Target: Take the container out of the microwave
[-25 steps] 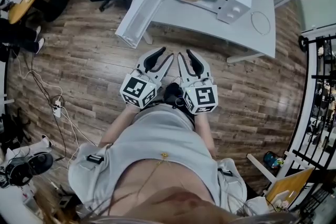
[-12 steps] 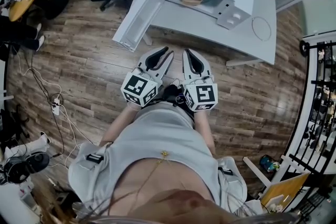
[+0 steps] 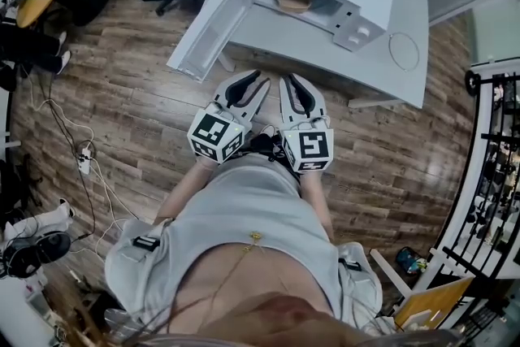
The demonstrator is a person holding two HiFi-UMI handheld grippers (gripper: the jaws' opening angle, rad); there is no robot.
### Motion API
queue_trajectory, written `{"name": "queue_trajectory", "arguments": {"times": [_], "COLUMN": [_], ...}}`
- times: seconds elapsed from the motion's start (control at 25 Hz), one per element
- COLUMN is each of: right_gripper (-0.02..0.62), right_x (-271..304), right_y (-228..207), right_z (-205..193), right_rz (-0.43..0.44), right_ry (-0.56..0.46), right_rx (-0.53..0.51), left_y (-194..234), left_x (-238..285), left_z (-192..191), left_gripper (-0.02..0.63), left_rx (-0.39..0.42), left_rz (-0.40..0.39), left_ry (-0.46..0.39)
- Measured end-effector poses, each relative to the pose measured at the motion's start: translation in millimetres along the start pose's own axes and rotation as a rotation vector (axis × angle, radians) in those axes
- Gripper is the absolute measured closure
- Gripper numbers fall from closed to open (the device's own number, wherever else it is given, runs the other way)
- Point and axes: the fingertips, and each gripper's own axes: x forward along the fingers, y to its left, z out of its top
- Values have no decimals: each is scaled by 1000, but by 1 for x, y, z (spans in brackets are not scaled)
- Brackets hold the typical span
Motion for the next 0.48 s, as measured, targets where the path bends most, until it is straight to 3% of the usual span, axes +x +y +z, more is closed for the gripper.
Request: {"name": "queue_trajectory", "arguments": {"times": [0.16,0.48], "right_gripper": [500,486], "right_x": [0,3], "right_y": [-7,-29], "right_z": [-2,-5], "right_rz": [29,51], "right_ry": [2,3], "right_rx": [7,21], "left_y": [0,0], "left_x": [8,25], "left_z": [0,-1], "left_gripper": [494,485], "left_rx": [5,-16], "left_rz": [15,24], "left_ry": [-18,-18]}}
